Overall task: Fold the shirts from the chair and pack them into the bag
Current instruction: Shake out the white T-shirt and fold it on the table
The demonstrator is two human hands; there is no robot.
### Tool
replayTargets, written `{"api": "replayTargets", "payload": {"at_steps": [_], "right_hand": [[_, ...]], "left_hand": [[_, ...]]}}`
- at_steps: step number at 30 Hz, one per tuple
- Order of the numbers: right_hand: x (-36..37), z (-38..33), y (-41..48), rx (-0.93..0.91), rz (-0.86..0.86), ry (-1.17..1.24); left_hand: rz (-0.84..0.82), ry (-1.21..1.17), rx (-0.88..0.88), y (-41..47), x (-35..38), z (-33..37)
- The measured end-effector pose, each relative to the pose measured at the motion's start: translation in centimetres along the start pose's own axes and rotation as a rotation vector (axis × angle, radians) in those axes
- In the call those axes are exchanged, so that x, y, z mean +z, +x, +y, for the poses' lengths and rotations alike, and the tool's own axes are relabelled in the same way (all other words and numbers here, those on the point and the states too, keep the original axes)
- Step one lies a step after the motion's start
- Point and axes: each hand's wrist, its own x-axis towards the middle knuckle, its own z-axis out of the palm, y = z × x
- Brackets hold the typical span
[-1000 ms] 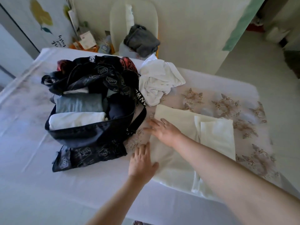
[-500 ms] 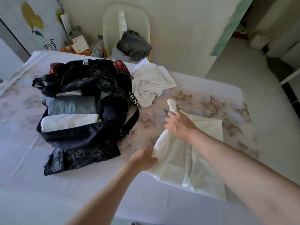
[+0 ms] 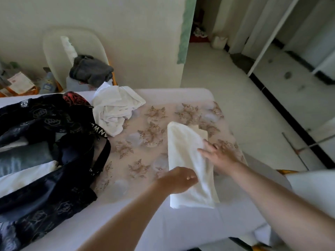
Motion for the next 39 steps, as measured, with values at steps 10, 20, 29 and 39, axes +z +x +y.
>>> {"api": "replayTargets", "payload": {"at_steps": [10,20,29,39], "right_hand": [[3.7,-6.6,-0.9,0.431,0.292,0.963],[-1.6,-1.8,6.5,0.822,0.165,1.497],[0.0,-1.1,8.8,0.546,0.315,0.961],[4.4,-3.7,4.9,-0.021,0.17,0.465]], "left_hand": [[0.138,0.523,0.028,2.3,4.7,-6.9],[0.638,0.472,0.203,6.8,-0.6,-4.7],[0.393,0.602,-0.111,12.8,-6.9,-6.4],[0.353,0.685,-0.334,13.6,-5.6,-7.8]]}}
